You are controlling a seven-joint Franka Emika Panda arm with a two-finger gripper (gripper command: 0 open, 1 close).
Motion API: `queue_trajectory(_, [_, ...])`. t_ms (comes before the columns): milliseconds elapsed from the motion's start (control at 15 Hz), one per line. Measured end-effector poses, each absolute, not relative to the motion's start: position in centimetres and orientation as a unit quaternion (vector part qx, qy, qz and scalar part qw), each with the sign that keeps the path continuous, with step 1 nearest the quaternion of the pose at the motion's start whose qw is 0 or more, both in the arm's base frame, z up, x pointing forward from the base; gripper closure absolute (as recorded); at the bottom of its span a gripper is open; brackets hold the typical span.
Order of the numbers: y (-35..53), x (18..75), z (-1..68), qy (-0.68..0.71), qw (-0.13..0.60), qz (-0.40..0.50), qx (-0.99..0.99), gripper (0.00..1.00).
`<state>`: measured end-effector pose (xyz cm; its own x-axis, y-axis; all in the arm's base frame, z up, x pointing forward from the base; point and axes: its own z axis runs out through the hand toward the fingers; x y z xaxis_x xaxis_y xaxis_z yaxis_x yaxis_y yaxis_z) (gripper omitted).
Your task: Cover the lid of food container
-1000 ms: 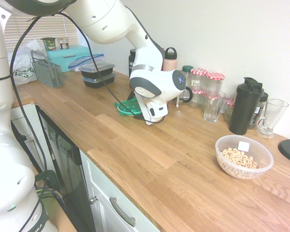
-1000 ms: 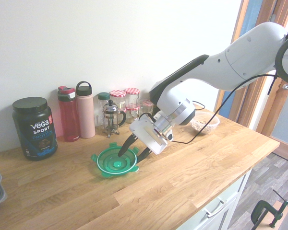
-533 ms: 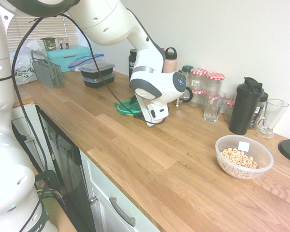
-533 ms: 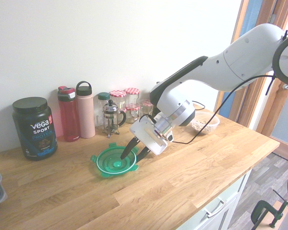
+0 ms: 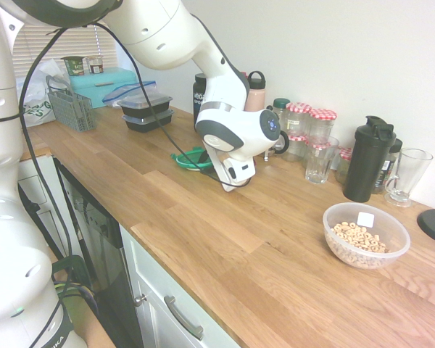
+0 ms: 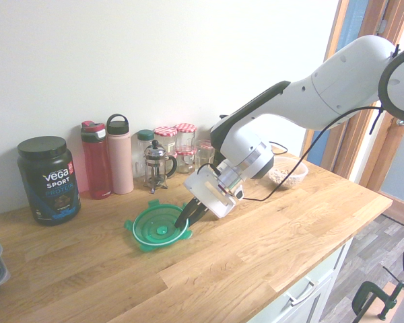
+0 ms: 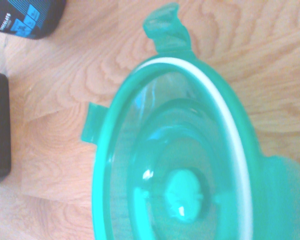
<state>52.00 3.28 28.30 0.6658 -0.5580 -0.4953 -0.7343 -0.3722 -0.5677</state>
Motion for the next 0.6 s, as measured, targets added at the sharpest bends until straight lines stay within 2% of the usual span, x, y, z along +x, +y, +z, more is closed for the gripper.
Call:
queue_trajectory(400, [3.2, 53.0, 29.8, 0.378, 0.399, 0.094, -0.830, 1.00])
queue_trajectory(600, [2.7, 53.6, 34.3, 0.369, 0.323, 0.070, -0.869, 1.00])
